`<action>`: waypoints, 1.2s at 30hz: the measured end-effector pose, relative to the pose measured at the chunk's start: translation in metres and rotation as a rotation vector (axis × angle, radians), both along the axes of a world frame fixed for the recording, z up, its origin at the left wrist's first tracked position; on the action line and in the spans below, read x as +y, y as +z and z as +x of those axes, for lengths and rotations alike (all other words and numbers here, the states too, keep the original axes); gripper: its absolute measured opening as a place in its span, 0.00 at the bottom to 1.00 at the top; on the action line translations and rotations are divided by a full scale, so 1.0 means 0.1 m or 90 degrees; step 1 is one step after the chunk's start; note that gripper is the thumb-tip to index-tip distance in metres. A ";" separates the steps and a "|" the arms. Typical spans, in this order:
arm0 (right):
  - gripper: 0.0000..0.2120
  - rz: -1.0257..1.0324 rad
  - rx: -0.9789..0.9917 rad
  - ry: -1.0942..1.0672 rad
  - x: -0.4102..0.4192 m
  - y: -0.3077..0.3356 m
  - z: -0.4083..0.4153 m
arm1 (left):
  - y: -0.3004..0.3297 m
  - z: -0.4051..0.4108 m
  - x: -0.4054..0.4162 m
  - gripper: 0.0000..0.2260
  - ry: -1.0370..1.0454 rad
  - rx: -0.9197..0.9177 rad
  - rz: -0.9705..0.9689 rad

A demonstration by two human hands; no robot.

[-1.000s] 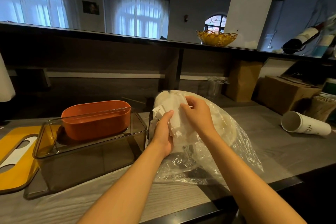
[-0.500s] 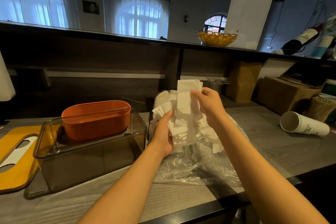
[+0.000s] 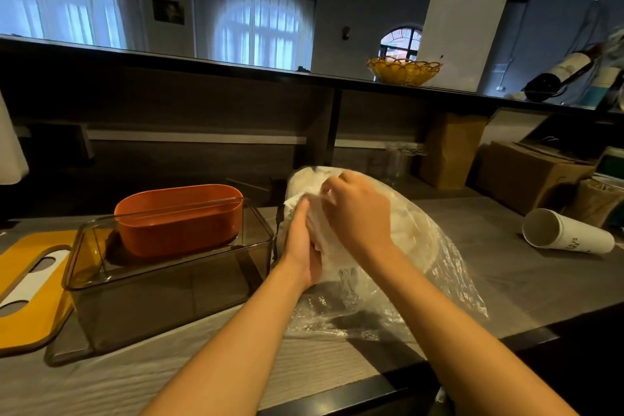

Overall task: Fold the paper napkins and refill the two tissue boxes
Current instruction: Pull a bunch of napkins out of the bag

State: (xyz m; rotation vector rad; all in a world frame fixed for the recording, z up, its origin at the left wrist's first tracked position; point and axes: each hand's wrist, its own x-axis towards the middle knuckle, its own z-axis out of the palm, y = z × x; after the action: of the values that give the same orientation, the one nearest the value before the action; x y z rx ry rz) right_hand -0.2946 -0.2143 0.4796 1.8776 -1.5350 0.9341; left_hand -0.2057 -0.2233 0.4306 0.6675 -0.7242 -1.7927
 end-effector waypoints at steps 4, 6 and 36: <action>0.13 0.200 -0.222 0.053 0.06 -0.04 0.05 | -0.02 0.02 -0.03 0.31 -0.005 0.017 -0.003; 0.14 0.242 -0.369 0.113 0.06 0.05 0.02 | -0.04 0.01 -0.05 0.31 0.006 0.027 -0.001; 0.20 0.372 -0.365 0.188 0.10 0.10 -0.42 | -0.04 0.03 0.00 0.14 -0.029 -0.028 -0.024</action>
State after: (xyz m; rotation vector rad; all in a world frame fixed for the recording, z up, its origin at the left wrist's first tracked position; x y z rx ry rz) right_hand -0.3367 -0.2046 0.4899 2.4317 -2.0683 1.3502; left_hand -0.2032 -0.2238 0.4268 0.6722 -0.8067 -1.8059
